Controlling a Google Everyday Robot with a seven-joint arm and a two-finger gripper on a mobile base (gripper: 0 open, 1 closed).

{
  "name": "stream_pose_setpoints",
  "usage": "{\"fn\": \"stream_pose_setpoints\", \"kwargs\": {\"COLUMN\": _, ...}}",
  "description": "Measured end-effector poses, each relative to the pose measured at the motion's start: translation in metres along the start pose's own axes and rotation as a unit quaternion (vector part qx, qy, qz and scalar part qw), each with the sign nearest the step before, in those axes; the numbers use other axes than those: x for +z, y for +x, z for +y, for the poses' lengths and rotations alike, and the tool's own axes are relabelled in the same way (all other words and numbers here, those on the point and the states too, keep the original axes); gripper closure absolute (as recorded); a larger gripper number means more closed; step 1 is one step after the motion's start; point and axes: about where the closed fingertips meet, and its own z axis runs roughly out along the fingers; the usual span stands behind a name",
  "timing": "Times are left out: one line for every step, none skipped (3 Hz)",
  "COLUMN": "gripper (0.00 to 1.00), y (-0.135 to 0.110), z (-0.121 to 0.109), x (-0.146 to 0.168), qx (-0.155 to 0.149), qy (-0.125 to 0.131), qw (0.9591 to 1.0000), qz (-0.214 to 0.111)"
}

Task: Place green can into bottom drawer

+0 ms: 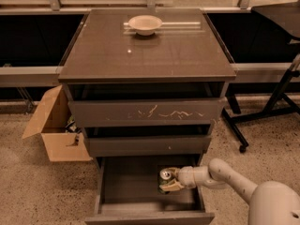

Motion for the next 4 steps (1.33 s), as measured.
{"fn": "stream_pose_setpoints", "kwargs": {"gripper": 1.00, "y": 0.023, "z": -0.005, "x": 0.005, "qx": 0.007, "qy": 0.002, "qw": 1.0000, "qz": -0.001}}
{"fn": "stream_pose_setpoints", "kwargs": {"gripper": 1.00, "y": 0.040, "z": -0.006, "x": 0.010, "qx": 0.013, "qy": 0.000, "qw": 0.9999, "qz": -0.002}}
{"fn": "stream_pose_setpoints", "kwargs": {"gripper": 1.00, "y": 0.056, "z": -0.006, "x": 0.016, "qx": 0.020, "qy": -0.008, "qw": 0.9998, "qz": 0.000}}
{"fn": "stream_pose_setpoints", "kwargs": {"gripper": 1.00, "y": 0.067, "z": -0.010, "x": 0.022, "qx": 0.019, "qy": -0.022, "qw": 0.9995, "qz": 0.009}}
